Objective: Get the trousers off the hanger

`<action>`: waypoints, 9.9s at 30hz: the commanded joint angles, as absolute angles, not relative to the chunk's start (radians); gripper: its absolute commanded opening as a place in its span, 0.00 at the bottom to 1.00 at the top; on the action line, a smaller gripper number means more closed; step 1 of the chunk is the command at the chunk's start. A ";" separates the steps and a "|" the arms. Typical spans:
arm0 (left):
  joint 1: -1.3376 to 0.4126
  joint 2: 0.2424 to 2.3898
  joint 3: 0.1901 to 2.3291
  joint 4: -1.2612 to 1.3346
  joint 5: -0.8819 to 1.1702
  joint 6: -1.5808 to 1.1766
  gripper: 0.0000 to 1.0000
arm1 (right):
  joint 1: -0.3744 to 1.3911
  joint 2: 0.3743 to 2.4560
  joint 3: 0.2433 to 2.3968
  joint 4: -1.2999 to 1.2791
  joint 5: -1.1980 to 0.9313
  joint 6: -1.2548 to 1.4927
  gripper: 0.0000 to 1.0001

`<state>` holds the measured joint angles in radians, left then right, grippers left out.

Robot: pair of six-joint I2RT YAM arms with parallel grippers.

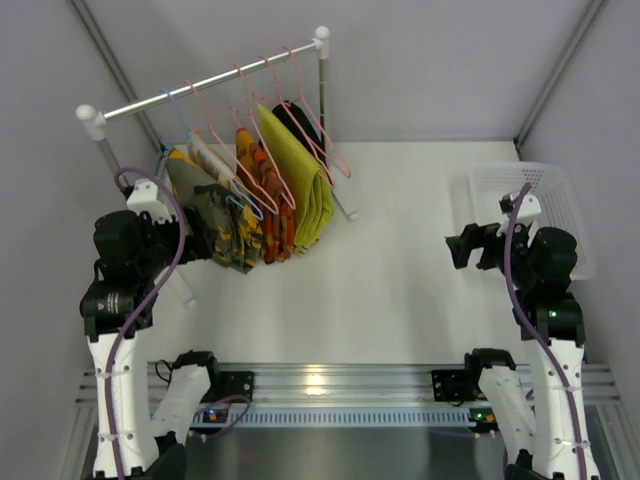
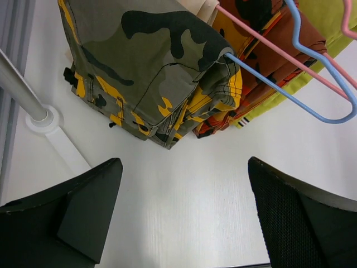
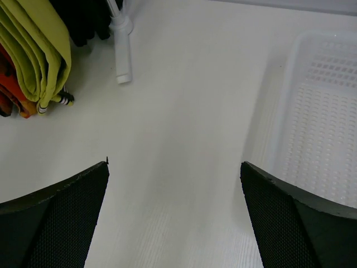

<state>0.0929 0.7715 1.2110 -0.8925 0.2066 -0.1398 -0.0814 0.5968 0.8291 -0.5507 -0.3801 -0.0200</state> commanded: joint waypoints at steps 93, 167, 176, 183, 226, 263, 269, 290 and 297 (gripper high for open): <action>0.183 1.249 0.936 0.676 0.457 -1.315 0.07 | -0.095 0.781 0.905 -0.480 -0.491 0.031 0.99; 0.186 0.808 1.539 0.132 0.531 -1.512 0.00 | 1.209 1.249 0.802 0.873 0.035 -0.304 0.99; 0.186 0.801 1.563 0.098 0.526 -1.522 0.00 | 1.250 1.339 0.857 0.913 -0.104 -0.298 0.99; 0.186 0.805 1.600 0.101 0.531 -1.542 0.00 | 1.290 1.451 0.946 0.942 -0.042 -0.276 1.00; 0.169 0.772 1.657 -0.066 0.502 -1.609 0.00 | 1.270 1.624 1.140 1.003 0.133 -0.296 0.79; 0.169 0.735 1.520 -0.153 0.494 -1.577 0.00 | 1.262 1.680 1.335 1.157 0.193 -0.368 0.98; 0.169 0.733 1.522 -0.164 0.500 -1.557 0.00 | 1.261 1.686 1.344 1.152 0.180 -0.390 0.92; 0.169 0.624 1.264 -0.199 0.600 -1.333 0.00 | 1.261 1.539 1.287 1.131 0.166 -0.385 0.00; 0.169 0.569 1.117 -0.202 0.635 -1.209 0.00 | 1.259 1.437 1.269 1.074 0.181 -0.348 0.00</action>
